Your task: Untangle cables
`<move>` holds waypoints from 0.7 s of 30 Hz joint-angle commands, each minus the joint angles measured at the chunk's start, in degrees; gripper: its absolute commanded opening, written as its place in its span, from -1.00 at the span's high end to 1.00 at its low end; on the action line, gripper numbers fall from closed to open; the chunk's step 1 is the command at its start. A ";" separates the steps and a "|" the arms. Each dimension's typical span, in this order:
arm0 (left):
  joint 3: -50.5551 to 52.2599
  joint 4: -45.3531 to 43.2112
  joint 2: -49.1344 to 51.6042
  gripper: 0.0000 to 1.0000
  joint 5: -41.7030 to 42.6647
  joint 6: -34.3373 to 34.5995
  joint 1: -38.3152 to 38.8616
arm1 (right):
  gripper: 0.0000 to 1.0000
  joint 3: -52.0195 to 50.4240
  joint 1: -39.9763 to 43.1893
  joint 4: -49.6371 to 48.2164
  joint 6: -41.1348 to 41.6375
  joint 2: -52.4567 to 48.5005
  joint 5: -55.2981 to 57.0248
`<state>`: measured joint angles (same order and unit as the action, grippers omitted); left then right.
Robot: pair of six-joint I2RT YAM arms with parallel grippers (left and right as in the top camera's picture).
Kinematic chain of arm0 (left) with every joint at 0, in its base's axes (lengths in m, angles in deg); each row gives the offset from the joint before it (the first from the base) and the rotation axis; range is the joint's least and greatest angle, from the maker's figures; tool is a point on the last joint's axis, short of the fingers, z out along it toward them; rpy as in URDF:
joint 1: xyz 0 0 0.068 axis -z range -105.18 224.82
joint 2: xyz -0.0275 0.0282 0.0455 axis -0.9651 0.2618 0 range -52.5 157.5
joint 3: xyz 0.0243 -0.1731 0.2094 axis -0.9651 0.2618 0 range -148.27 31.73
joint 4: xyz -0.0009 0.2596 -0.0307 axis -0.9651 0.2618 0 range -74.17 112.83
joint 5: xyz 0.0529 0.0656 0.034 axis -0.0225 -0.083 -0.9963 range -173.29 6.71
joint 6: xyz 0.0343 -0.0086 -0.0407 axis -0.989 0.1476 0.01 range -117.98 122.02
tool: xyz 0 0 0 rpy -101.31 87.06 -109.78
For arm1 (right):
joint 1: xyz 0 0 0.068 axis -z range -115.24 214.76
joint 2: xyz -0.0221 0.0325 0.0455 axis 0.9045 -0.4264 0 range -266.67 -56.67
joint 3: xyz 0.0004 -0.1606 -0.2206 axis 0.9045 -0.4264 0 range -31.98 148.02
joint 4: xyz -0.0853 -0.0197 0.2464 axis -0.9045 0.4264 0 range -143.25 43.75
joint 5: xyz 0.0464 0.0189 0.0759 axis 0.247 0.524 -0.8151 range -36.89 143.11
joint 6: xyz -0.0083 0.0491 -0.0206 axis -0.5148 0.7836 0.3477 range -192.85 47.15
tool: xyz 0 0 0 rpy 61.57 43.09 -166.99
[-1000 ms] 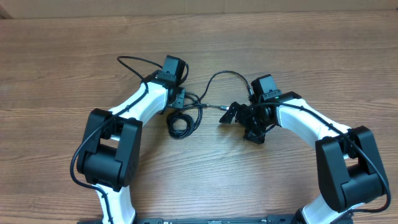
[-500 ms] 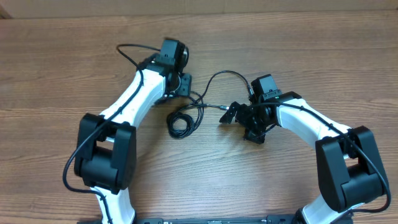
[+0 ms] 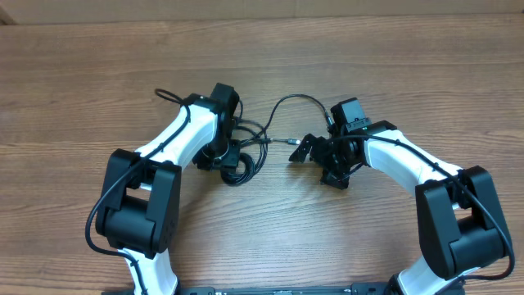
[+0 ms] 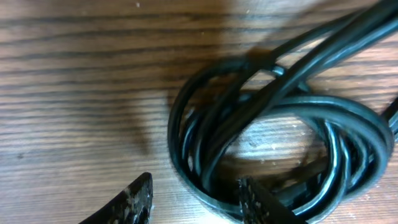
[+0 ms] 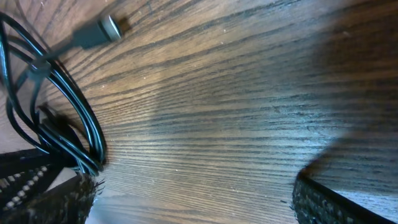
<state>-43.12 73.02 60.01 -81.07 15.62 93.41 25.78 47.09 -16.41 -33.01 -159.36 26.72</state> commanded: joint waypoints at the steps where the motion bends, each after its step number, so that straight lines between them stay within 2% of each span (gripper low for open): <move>1: 4.24 -3.06 -0.44 0.18 0.85 1.88 -0.17 | -1.00 -0.42 0.04 -0.55 -0.90 -0.94 4.42; 2: 5.09 -4.00 -0.44 0.49 0.85 1.88 -0.20 | -1.00 -0.42 0.04 -0.55 -0.90 -0.94 4.44; 3: 5.20 -4.04 -0.46 0.92 1.18 1.86 -0.20 | -1.00 -0.42 0.04 -0.55 -0.90 -0.94 4.44; 7: -0.39 0.55 -2.43 0.92 0.13 0.55 -1.31 | -1.00 -0.42 0.04 -0.55 -0.92 -0.94 4.44; 11: -6.56 2.51 -11.78 0.92 -4.20 0.52 -1.68 | -1.00 -0.42 0.04 -0.55 -0.92 -0.94 4.42; 12: -7.28 2.49 -17.22 0.92 -6.34 0.52 -1.68 | -1.00 -0.42 0.04 -0.55 -0.92 -0.94 4.31; 17: -7.34 -3.32 -33.18 0.92 -7.48 0.57 -1.68 | -1.00 -0.42 0.04 -0.57 -0.92 -0.94 4.31; 21: -7.34 -5.14 -36.96 0.92 -6.88 0.52 -1.68 | -1.00 -0.42 0.04 -0.55 -0.92 -0.94 4.31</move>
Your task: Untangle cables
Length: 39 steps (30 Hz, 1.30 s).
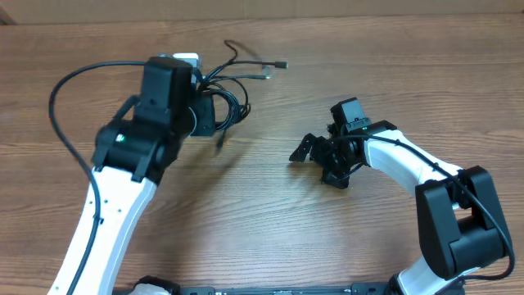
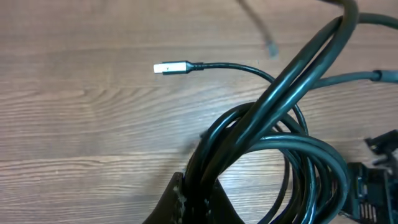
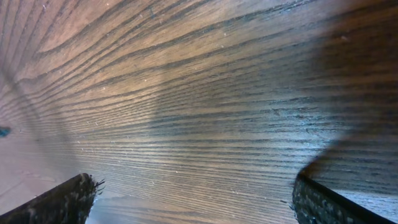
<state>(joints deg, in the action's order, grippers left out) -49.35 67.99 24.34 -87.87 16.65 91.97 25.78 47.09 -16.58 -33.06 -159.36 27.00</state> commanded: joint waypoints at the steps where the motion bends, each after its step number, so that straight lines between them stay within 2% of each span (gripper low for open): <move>1: -1.09 0.52 -0.85 0.92 -0.15 -0.50 -0.24 | -1.00 -0.42 0.04 -0.37 -0.87 -0.94 4.02; 5: -1.05 0.85 1.73 0.92 0.46 0.52 -0.24 | -1.00 -0.42 0.04 -0.39 -0.87 -0.94 4.02; 8: -1.05 1.92 7.19 0.92 3.28 0.79 -0.24 | -1.00 -0.42 0.04 -0.37 -0.87 -0.94 4.02; 13: -1.05 7.41 19.41 0.92 4.85 0.57 -0.24 | -1.00 -0.42 0.04 -0.39 -0.87 -0.94 4.04; 17: -1.05 9.38 30.97 0.92 13.49 -2.84 0.04 | -1.00 -0.42 0.04 -0.42 -0.87 -0.94 4.04; 20: -1.05 9.81 38.27 0.92 13.68 -2.86 1.14 | -0.99 -0.42 0.04 -0.39 -0.90 -0.94 4.04; 24: -1.05 10.23 42.80 0.89 13.66 -2.86 2.69 | -1.00 -0.42 0.04 -0.59 -0.87 -0.94 4.04; 25: -1.05 10.47 43.17 0.76 13.64 -2.86 2.82 | -1.00 -0.42 0.04 -0.59 -0.87 -0.94 4.04; 26: -1.05 10.88 43.17 0.53 13.66 -2.86 2.82 | -1.00 -0.42 0.04 -0.59 -0.87 -0.94 4.04; 27: -1.07 11.17 43.15 0.12 13.68 -3.15 2.80 | -1.00 -0.42 0.04 -0.61 -0.87 -0.94 4.04; 28: -1.31 11.80 43.15 -0.06 13.68 -3.89 2.80 | -1.00 -0.42 0.04 -0.61 -0.87 -0.94 4.04; 29: -1.79 13.05 43.15 -0.08 13.66 -4.37 2.69 | -1.00 -0.42 0.04 -0.63 -0.87 -0.94 4.04; 33: -9.27 20.46 42.93 0.06 13.64 -4.35 2.78 | -1.00 -0.42 0.04 -0.61 -0.87 -0.94 4.04; 39: -9.66 20.44 42.93 -0.01 13.66 -3.87 2.82 | -0.99 -0.42 0.04 -0.57 -0.87 -0.94 4.04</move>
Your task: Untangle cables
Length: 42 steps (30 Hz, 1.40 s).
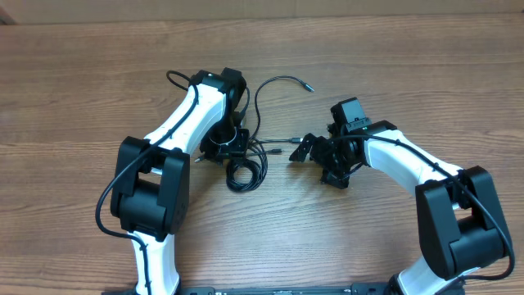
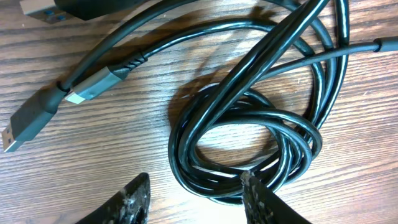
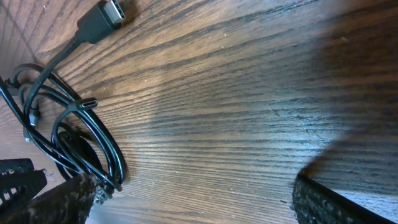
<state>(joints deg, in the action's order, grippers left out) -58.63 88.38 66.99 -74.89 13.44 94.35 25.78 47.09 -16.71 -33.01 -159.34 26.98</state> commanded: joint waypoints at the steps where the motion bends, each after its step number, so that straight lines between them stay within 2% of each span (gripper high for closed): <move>1: -0.11 0.09 0.28 -0.13 0.98 -0.66 0.46 | -1.00 -0.42 0.04 -0.48 -0.92 -0.96 4.07; 2: -0.04 0.46 0.28 -0.59 2.84 -0.68 0.44 | -1.00 -0.42 0.04 -0.46 -0.92 -0.96 4.11; 4: -0.04 0.63 0.28 -0.38 6.40 -1.14 0.37 | -1.00 -0.42 0.04 -0.48 -0.92 -0.96 5.66; 7: -0.07 -0.35 -0.85 -0.24 11.15 -1.09 0.44 | -1.00 -0.42 0.04 -0.48 -0.92 -0.96 5.66; 10: -0.07 -0.52 -5.51 -0.12 11.30 2.82 0.48 | -1.00 -0.42 0.04 -0.48 -0.92 -0.96 5.66; 11: -0.07 0.39 -8.26 -0.05 10.64 3.28 0.68 | -1.00 -0.42 0.04 -0.48 -0.92 -0.96 5.68; 15: -0.07 3.21 -14.93 -0.11 2.51 7.61 1.44 | -1.00 -0.42 0.04 -0.48 -0.92 -0.96 5.66; 17: -0.04 4.90 -15.10 0.02 0.24 12.92 1.53 | -1.00 -0.42 0.04 -0.46 -0.92 -0.96 5.66; 20: -0.04 6.71 -17.84 0.00 -5.99 19.17 2.80 | -1.00 -0.42 0.04 -0.48 -0.92 -0.96 5.66; 21: 0.00 6.97 -19.12 -0.07 -8.02 22.10 4.11 | -1.00 -0.42 0.04 -0.48 -0.92 -0.96 5.68; 23: 1.73 6.32 -19.08 -0.09 -8.76 26.08 5.33 | -1.00 -0.42 0.04 -0.48 -0.92 -0.96 5.66; 24: 3.63 5.20 -19.06 -0.18 -9.68 28.83 5.64 | -1.00 -0.42 0.04 -0.48 -0.92 -0.96 5.66; 25: 8.11 1.38 -19.06 -0.48 -9.03 31.82 5.64 | -1.00 -0.42 0.04 -0.48 -0.92 -0.96 5.66; 29: 15.15 -7.93 -19.06 -0.54 -7.80 31.91 5.51 | -1.00 -0.42 0.04 -0.48 -0.92 -0.96 5.66; 30: 16.59 -11.26 -19.06 -0.44 -9.01 31.93 5.53 | -1.00 -0.42 0.04 -0.48 -0.92 -0.96 5.68; 31: 18.27 -13.40 -19.04 -0.21 -8.72 32.28 5.53 | -1.00 -0.42 0.04 -0.48 -0.92 -0.96 5.66; 32: 19.65 -14.23 -19.04 0.23 -8.50 33.16 5.53 | -1.00 -0.42 0.04 -0.48 -0.92 -0.96 5.66; 34: 23.52 -17.49 -19.04 0.90 -8.17 34.12 5.53 | -1.00 -0.42 0.04 -0.48 -0.92 -0.96 5.66; 39: 26.80 -22.05 -19.04 0.92 -6.82 36.74 5.46 | -1.00 -0.42 0.04 -0.48 -0.92 -0.96 5.66; 42: 25.59 -21.40 -19.04 0.66 -0.61 30.95 3.06 | -1.00 -0.42 0.04 -0.50 -0.92 -0.96 5.66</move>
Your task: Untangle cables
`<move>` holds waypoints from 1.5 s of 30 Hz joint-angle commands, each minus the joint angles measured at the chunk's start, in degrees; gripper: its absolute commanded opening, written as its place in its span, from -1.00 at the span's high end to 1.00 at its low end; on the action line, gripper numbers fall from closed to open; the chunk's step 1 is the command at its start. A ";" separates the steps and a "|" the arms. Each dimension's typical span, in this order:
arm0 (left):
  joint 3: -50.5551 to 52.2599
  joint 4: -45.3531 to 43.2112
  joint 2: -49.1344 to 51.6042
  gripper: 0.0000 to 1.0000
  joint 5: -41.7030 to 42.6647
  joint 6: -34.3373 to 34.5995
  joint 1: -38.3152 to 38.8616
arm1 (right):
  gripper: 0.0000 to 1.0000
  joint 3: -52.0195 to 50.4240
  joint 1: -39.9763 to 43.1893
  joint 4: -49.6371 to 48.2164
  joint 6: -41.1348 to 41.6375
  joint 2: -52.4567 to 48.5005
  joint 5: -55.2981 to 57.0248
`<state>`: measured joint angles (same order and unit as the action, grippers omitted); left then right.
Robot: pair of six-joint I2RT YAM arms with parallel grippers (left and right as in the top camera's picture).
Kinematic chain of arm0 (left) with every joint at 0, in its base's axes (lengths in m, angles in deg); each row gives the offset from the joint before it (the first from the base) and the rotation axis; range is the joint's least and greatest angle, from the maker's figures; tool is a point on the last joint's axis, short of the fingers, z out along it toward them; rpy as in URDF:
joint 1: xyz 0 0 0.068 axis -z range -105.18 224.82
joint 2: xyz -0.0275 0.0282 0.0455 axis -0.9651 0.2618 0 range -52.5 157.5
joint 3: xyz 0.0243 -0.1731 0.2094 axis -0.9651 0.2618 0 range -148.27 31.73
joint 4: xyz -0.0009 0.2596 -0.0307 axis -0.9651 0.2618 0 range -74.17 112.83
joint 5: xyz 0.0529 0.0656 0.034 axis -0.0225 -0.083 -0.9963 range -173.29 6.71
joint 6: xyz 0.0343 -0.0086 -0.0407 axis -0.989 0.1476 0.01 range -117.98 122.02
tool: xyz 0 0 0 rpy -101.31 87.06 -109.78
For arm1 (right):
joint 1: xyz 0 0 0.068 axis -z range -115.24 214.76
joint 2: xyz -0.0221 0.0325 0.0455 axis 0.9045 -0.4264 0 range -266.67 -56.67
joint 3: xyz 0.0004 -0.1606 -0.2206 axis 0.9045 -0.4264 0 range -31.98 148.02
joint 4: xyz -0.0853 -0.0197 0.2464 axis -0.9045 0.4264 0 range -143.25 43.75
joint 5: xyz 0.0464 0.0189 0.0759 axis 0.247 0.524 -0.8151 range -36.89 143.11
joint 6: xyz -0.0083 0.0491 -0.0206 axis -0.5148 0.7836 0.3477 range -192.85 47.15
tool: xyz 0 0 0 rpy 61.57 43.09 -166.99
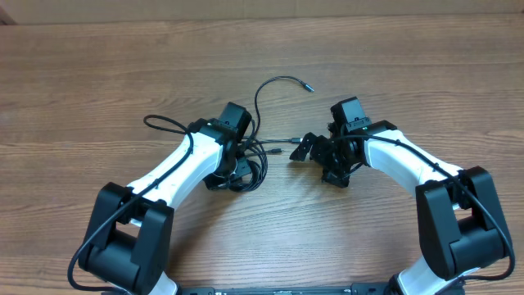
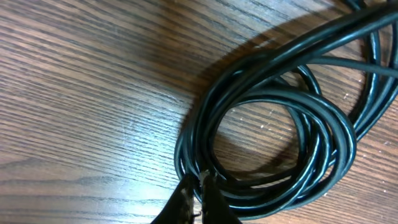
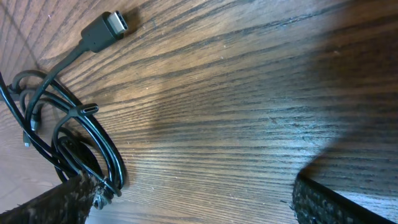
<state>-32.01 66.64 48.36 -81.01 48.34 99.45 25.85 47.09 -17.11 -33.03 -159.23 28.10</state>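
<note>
A black cable coil [image 1: 248, 169] lies on the table, and its rings fill the left wrist view as the coil [image 2: 280, 137]. My left gripper [image 1: 232, 172] has its fingertips [image 2: 188, 190] pressed together on the coil's near rim. One thin cable [image 1: 264, 86] arcs up and right from the coil. A USB-C plug [image 3: 106, 28] lies between the arms. My right gripper [image 1: 318, 164] rests low on the wood, open, with only bare wood in the gap [image 3: 196, 199]. Part of the coil [image 3: 81, 143] lies by its left finger.
The wooden table [image 1: 82, 82] stretches away on all sides. A loose black cable loop [image 1: 160, 121] sticks out left of my left arm. The right arm's white links [image 1: 409, 164] lie along the table's right side.
My left gripper was open over the coil and is now shut on its near rim. The left arm now reaches in from lower down. The right gripper has not moved.
First my left gripper hung open over the coil at mid-table. Then it was shut on the bundle, held up at the far left. Then the bundle lay back at mid-table under the open gripper. Now the gripper is shut on the coil's rim. The right gripper stayed open throughout.
</note>
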 commanded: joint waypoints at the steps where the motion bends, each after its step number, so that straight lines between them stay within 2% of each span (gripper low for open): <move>1: -1.03 1.20 -0.42 0.63 9.33 -5.73 -4.31 | -1.00 -0.48 0.04 -1.66 -0.83 -1.07 3.89; 2: -1.01 3.50 -0.39 0.67 9.90 -6.21 -6.49 | -0.99 -0.48 0.04 -4.55 -0.90 -1.07 -0.57; 3: -1.01 7.61 -0.39 0.66 6.51 -7.19 -8.85 | -0.91 -0.48 0.04 -6.75 -0.09 -1.07 -7.08; 4: -0.94 8.72 -0.37 0.65 5.88 -7.52 -9.88 | -0.67 -0.48 -0.28 -7.28 1.31 -1.07 -10.71; 7: -0.83 6.78 -0.37 0.59 7.93 -7.10 -10.29 | 0.55 -0.48 -5.46 -9.99 6.38 -1.07 -9.11; 8: -0.79 5.27 -0.37 0.54 7.80 -5.07 -9.62 | 0.86 -0.48 -7.69 -10.84 10.71 -1.07 -8.04; 9: -0.79 4.55 -0.37 0.46 7.87 -4.07 -9.42 | 0.88 -0.48 -9.01 -11.54 13.27 -1.07 -7.98; 10: -0.79 4.04 -0.37 0.44 7.85 -3.10 -9.14 | 0.81 -0.48 -10.14 -12.04 15.21 -1.07 -7.06; 12: -0.70 3.98 -0.37 0.34 7.65 -3.04 -9.05 | 0.53 -0.48 -12.50 -12.13 17.53 -1.07 -1.44; 16: 1.31 1.38 -0.37 0.28 8.13 -2.03 -8.98 | 0.24 -0.48 -16.59 -15.23 19.19 -1.07 5.44; 20: 2.86 -3.10 -0.37 0.26 10.58 -1.49 -8.72 | 0.21 -0.50 -19.34 -17.53 20.44 -1.14 9.16; 25: 2.86 -4.63 -0.37 0.31 11.10 -1.03 -7.10 | 0.19 -0.50 -21.88 -20.02 20.44 -2.84 11.04; 29: 2.93 -4.55 -0.35 0.35 9.60 -0.85 -5.77 | 0.32 -0.50 -21.86 -20.26 21.70 -3.87 11.06; 35: 5.64 -6.73 -0.35 0.42 9.14 -0.83 -5.73 | 0.34 -0.50 -21.86 -20.26 21.70 -3.87 11.04; 36: 5.90 -7.80 -0.35 0.75 9.22 -0.85 -5.73 | 0.34 -0.50 -21.86 -20.26 21.70 -3.87 11.04; 37: 5.90 -8.04 -0.35 0.88 9.38 -0.85 -5.73 | 0.34 -0.50 -21.86 -20.24 21.70 -3.87 11.04; 38: 5.88 -8.22 -0.35 0.92 9.38 -0.85 -5.84 | 0.34 -0.50 -21.86 -20.24 21.70 -3.87 11.04; 41: 4.94 -7.23 -0.37 0.92 9.84 -1.40 -6.64 | 0.33 -0.50 -21.86 -20.24 21.70 -3.87 11.06; 45: 4.66 -7.32 -0.37 0.74 10.29 -1.33 -6.54 | 0.31 -0.50 -21.86 -20.24 21.70 -3.87 11.04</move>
<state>-26.79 59.12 48.36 -71.28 47.10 93.06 25.65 25.34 -37.10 -11.57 -162.71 38.52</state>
